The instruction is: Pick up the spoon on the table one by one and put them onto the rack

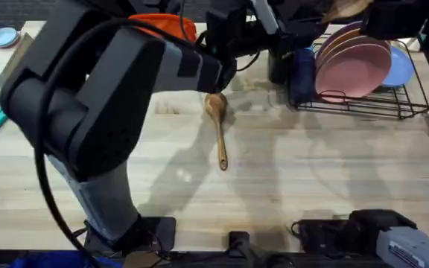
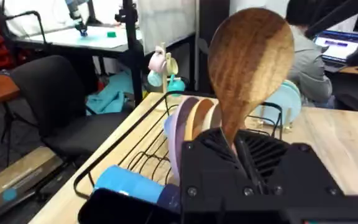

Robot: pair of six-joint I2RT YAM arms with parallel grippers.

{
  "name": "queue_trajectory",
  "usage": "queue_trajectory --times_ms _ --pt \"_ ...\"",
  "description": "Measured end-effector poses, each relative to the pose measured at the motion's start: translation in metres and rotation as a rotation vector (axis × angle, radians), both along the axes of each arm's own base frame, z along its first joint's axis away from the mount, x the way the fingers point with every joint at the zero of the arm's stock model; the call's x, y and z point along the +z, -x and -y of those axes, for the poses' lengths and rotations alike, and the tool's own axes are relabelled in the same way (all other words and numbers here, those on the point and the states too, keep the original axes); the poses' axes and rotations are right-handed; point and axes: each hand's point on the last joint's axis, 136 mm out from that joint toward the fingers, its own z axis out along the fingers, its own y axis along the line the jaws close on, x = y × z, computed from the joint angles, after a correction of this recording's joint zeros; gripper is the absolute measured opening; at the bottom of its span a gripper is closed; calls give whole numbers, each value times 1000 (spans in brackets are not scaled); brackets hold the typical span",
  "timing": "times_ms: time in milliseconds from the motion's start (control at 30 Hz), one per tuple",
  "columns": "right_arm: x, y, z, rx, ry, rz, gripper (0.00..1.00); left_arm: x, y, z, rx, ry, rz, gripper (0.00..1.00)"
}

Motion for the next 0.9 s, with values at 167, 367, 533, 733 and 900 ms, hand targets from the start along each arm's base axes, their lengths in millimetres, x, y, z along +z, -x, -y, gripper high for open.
queue_trajectory --times_ms 167,367,533,733,900 --pt "0 0 0 0 0 0 993 -10 -6 0 20 -8 -22 43" --pt "0 0 0 0 0 0 993 -34 -10 0 31 -71 -125 43" --pt "0 0 0 0 0 0 993 -63 -17 -9 60 -151 -230 43" --pt "0 0 0 0 0 0 993 -67 -23 -15 78 -168 -223 42" --pt "0 0 0 0 0 0 993 -70 -22 -15 77 -181 -216 42"
